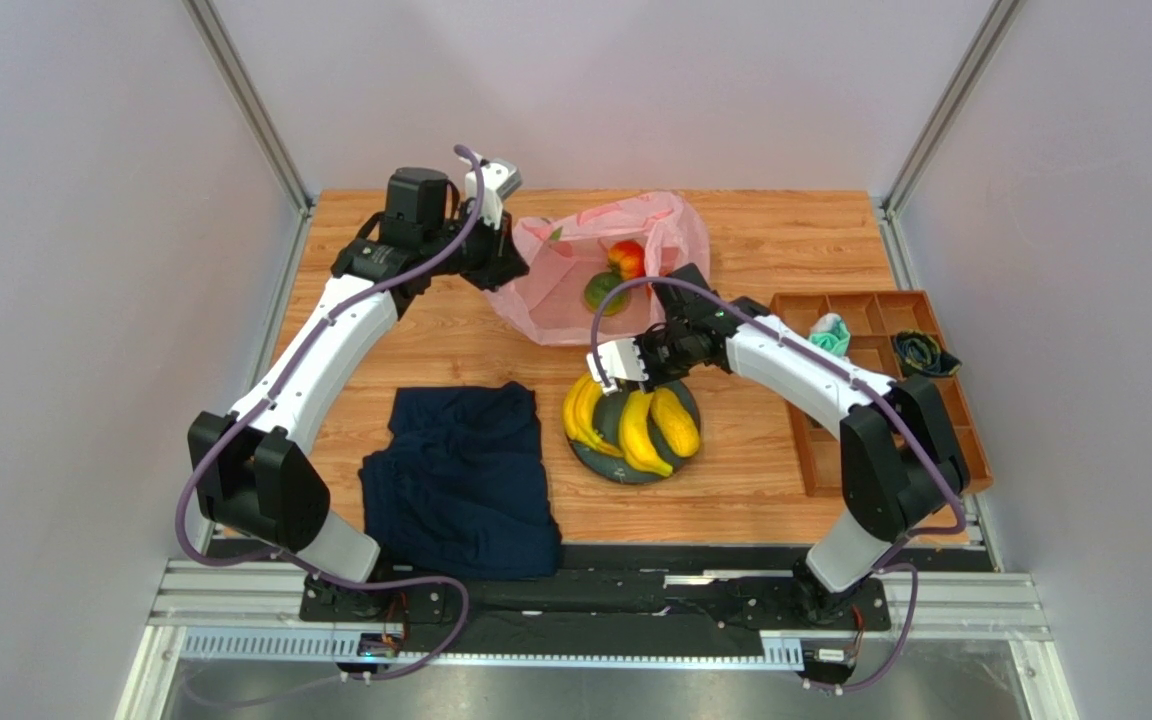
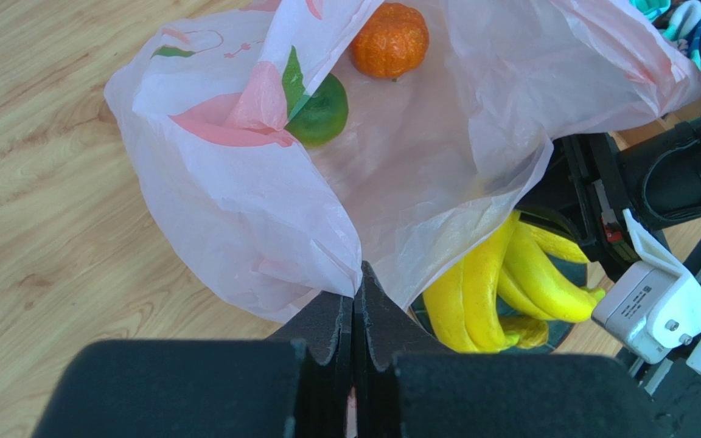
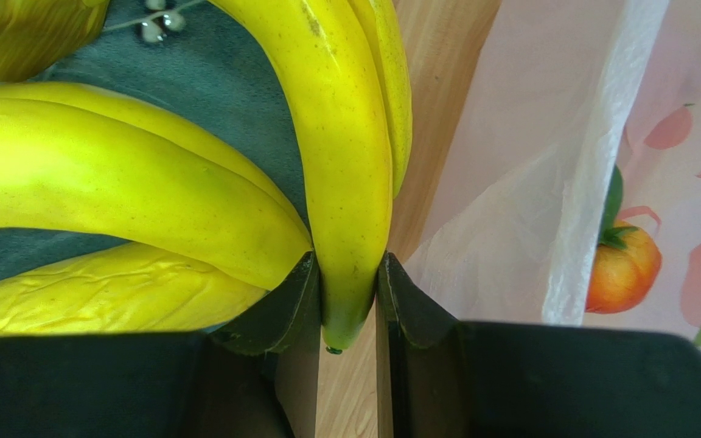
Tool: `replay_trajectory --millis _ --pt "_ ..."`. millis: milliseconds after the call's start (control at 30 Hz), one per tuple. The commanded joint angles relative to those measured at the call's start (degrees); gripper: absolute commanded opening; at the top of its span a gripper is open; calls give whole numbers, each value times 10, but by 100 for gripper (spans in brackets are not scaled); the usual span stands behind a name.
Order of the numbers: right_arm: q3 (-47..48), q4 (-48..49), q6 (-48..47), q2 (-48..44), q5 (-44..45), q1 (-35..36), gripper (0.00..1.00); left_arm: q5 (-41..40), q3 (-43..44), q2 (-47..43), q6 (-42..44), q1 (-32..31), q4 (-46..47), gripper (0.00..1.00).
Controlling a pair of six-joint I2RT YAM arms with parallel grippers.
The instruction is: Take the fake fruits out of the plastic bag
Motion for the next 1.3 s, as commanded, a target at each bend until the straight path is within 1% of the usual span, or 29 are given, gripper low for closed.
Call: replay_trajectory --millis 0,33,67,133,167,200,233,267,433,467,500,600,667,700,767,800,833,867,900,933,1033,1067,1167,1267 --pt "-3 -31 6 2 3 8 23 8 -8 -17 9 2 13 0" --pt "-12 -23 7 -1 6 9 30 8 -11 -19 10 2 15 0" --pt "-23 -9 7 -6 9 9 44 8 -13 -21 8 2 14 0" --pt "-48 38 13 -17 10 9 53 8 -18 -22 8 2 16 0" --pt "-52 52 18 -19 12 10 66 9 -19 -22 8 2 16 0" --pt "-55 72 25 -20 18 12 70 10 -20 -22 7 2 14 0" --pt "-53 77 40 -22 21 14 77 11 -20 -23 6 2 16 0" --pt "-49 77 48 -25 24 15 85 12 -20 -23 3 2 16 0" --pt "-25 53 132 -68 41 13 89 15 -18 -23 2 2 17 0" --pt "-28 50 164 -92 39 14 98 16 -19 -23 2 2 17 0" --pt "-32 51 180 -104 34 15 100 18 -20 -23 0 2 17 0" --pt "-38 41 262 -144 36 14 100 18 -22 -25 -1 2 19 0" --pt "-30 2 282 -157 36 11 100 18 -22 -27 -2 2 15 0" --pt "-28 -53 269 -174 20 9 98 18 -22 -27 0 2 14 0" --pt "-39 -124 233 -197 7 1 93 20 -21 -27 -2 2 12 0" --pt "-50 -131 206 -211 4 0 92 20 -20 -27 -1 2 11 0" --pt "-86 -131 188 -247 1 1 92 20 -20 -26 -1 2 9 0" --pt "-104 -122 168 -265 -5 1 92 19 -20 -25 1 2 9 0" --pt "-128 -112 118 -283 -15 1 91 19 -20 -25 2 2 8 0" --pt "-168 -103 90 -315 -19 2 91 18 -19 -23 1 2 5 0" --pt "-232 -28 4 -356 -27 1 90 17 -13 -21 5 2 1 0" --pt "-268 11 -19 -361 -31 1 90 17 -12 -19 6 2 -1 0" --pt "-308 85 -72 -358 -58 0 89 15 -9 -19 7 2 -4 0" --pt "-300 111 -99 -322 -93 1 88 8 -11 -26 13 2 -7 0"
